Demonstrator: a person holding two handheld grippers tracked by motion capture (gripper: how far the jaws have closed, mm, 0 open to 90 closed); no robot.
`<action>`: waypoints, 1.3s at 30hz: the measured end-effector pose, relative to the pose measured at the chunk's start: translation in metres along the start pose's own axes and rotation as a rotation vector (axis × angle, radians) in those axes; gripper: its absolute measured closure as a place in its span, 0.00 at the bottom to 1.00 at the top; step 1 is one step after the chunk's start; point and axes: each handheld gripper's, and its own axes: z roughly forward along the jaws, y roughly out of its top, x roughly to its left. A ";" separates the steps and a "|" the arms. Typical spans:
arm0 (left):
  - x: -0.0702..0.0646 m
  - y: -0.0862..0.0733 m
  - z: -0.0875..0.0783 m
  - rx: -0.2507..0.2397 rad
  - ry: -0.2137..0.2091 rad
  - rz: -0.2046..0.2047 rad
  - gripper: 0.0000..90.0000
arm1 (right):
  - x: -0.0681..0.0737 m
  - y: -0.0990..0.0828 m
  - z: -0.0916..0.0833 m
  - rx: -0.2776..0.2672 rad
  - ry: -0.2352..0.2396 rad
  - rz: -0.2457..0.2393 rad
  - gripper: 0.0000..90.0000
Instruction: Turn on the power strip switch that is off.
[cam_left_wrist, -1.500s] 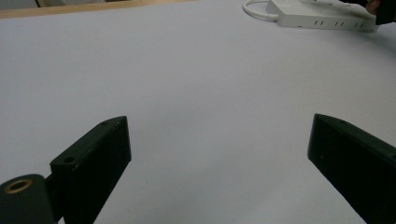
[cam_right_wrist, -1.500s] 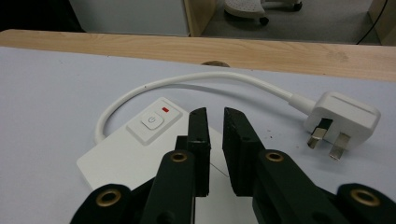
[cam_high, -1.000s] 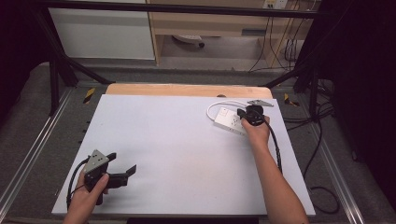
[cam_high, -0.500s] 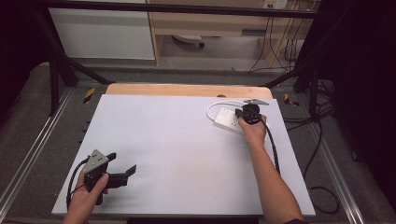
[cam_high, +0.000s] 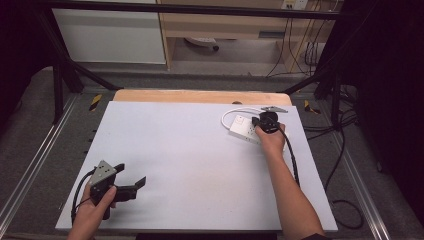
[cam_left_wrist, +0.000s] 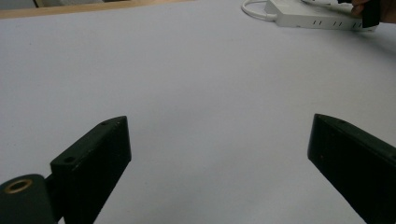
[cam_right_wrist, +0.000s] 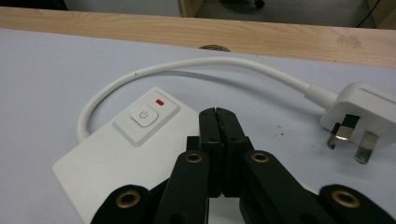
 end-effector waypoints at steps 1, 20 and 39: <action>0.000 0.000 0.000 0.000 0.000 -0.001 0.07 | 0.000 0.000 0.000 0.001 0.000 0.001 1.00; -0.001 0.000 0.000 0.002 -0.003 0.001 0.07 | 0.004 0.000 0.002 -0.002 -0.004 -0.019 1.00; -0.001 0.000 0.000 0.002 0.002 0.008 0.07 | 0.002 0.000 0.001 0.012 -0.017 -0.026 1.00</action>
